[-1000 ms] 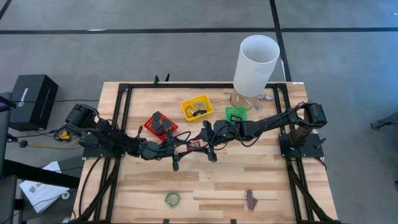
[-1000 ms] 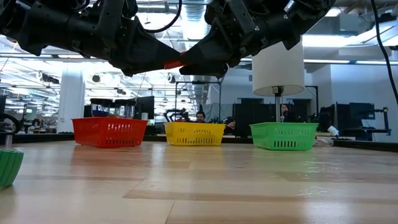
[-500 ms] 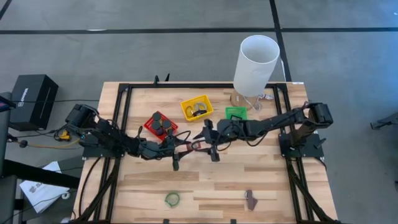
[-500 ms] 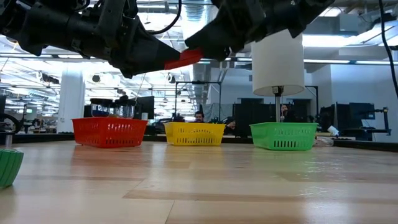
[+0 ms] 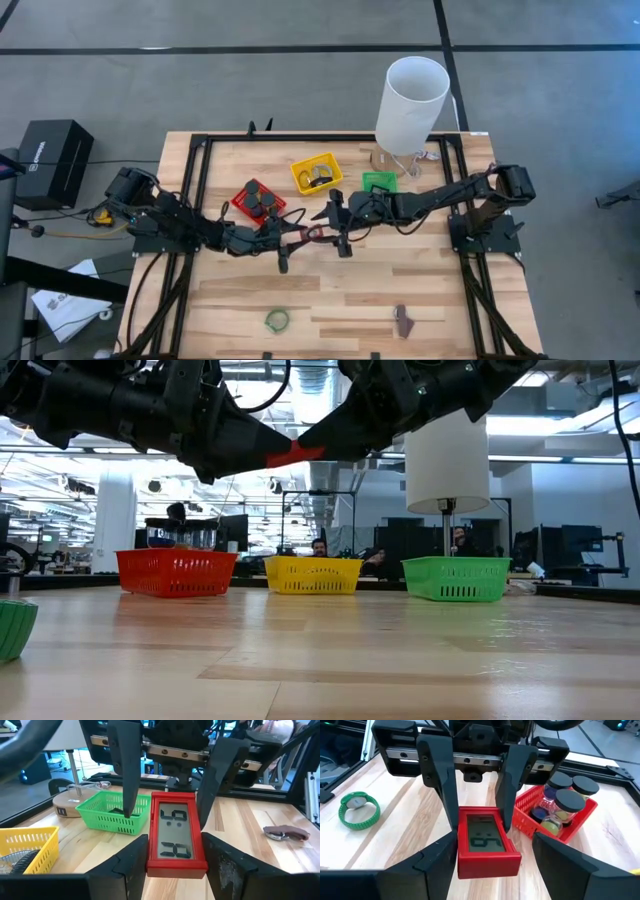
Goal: Pick & Place Office items
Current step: Put the red digital clock into the green basket
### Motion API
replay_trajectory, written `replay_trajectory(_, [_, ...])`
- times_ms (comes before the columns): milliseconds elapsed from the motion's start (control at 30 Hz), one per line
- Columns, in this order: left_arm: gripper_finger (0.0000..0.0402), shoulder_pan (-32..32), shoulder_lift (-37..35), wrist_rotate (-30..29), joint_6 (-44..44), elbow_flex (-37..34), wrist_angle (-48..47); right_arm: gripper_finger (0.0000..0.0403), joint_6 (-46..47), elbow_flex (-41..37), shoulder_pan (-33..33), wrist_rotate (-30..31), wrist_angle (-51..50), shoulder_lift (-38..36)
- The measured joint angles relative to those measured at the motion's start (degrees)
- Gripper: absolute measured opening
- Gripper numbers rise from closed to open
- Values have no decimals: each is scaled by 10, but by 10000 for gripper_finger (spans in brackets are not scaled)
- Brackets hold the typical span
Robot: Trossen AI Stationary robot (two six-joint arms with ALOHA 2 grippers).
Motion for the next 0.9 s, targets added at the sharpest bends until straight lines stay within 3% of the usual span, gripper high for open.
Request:
replay_trajectory(200, [153, 3, 0, 1, 0, 0, 9, 248, 0, 0, 0, 0, 2, 0])
replay_trajectory(367, [168, 10, 0, 1, 0, 0, 10, 240, 2, 0, 1, 0, 4, 0])
replay_trajectory(733, [159, 10, 0, 6, 3, 0, 10, 150, 2, 0, 3, -7, 8, 1])
replay_trajectory(900, [171, 11, 0, 3, 1, 0, 13, 163, 9, 0, 3, -6, 9, 1])
